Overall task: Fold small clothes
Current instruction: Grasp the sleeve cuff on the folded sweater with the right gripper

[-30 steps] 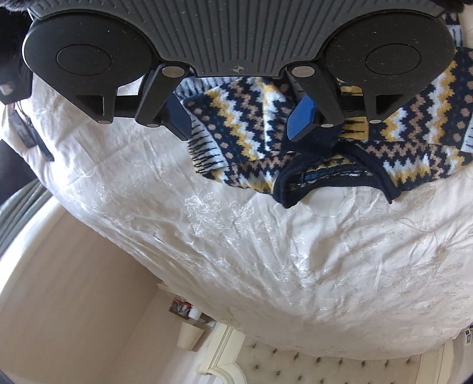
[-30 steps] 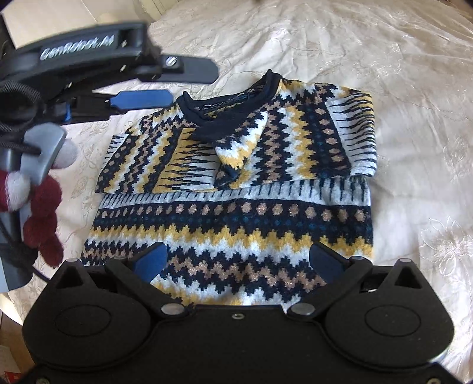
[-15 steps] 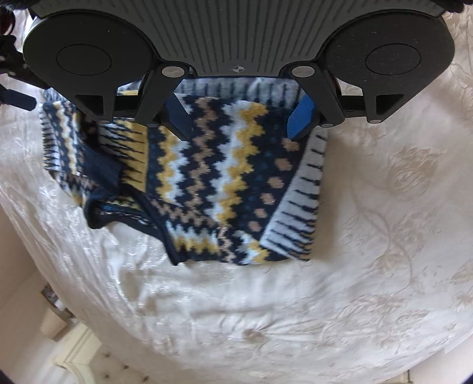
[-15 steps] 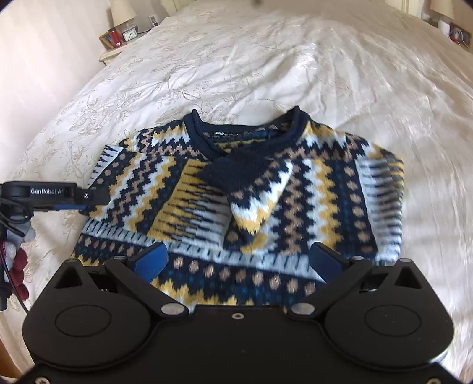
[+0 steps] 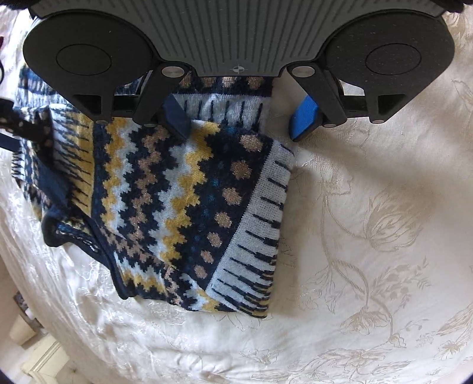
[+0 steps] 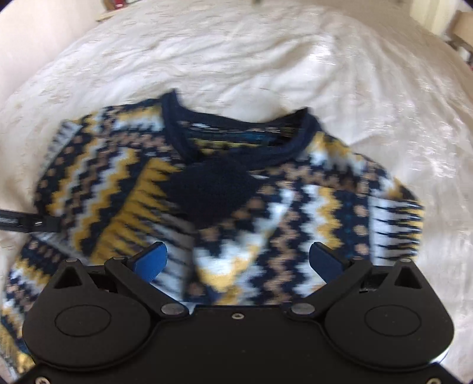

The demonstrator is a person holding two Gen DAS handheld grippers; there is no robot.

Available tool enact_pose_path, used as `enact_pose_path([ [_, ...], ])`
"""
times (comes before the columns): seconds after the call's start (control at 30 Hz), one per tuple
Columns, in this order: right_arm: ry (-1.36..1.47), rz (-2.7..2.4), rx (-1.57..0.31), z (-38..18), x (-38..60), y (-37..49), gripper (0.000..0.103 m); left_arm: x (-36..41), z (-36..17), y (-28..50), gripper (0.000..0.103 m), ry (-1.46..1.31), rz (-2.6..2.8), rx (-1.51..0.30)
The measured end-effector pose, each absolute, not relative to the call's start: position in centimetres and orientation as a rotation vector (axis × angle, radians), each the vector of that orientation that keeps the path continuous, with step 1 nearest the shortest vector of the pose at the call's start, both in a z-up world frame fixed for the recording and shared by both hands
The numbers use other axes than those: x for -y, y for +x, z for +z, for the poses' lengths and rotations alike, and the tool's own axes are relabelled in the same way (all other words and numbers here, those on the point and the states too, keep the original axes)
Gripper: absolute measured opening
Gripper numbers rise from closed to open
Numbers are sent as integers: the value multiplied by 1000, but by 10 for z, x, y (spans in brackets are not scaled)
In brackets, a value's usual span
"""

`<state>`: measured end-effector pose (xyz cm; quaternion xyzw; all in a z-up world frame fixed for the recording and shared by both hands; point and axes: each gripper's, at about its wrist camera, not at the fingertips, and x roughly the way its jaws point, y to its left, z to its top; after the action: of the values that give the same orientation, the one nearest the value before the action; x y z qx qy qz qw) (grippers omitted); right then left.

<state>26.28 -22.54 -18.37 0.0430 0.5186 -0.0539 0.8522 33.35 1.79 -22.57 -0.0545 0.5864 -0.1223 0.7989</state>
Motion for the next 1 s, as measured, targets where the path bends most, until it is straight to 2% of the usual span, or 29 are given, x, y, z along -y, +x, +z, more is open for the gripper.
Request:
enact_pose_path([
  [0.33, 287, -327, -1016, -176, 301, 205, 102, -14, -228, 332, 83, -112, -266, -1253],
  [0.47, 362, -246, -964, -174, 302, 198, 102, -14, -228, 333, 83, -112, -262, -1255],
  [0.7, 461, -224, -987, -193, 309, 205, 101, -18, -221, 328, 83, -114, -273, -1236],
  [0.77, 500, -219, -994, -198, 314, 208, 89, -19, -219, 324, 83, -113, -272, -1227],
  [0.8, 522, -219, -1000, -200, 317, 209, 88, -20, -217, 322, 83, -111, -272, -1220],
  [0.87, 557, -229, -1013, -203, 321, 211, 70, -22, -214, 319, 83, -106, -267, -1209],
  [0.9, 559, -241, -1020, -202, 322, 212, 65, -24, -211, 318, 83, -105, -265, -1200],
  [0.93, 555, -249, -1022, -202, 322, 213, 54, -25, -209, 317, 83, -105, -263, -1193],
  [0.97, 561, -242, -1022, -201, 323, 213, 36, -26, -207, 316, 83, -106, -261, -1186],
  [1.0, 578, -223, -1017, -200, 324, 213, 26, -28, -204, 315, 83, -107, -259, -1180],
])
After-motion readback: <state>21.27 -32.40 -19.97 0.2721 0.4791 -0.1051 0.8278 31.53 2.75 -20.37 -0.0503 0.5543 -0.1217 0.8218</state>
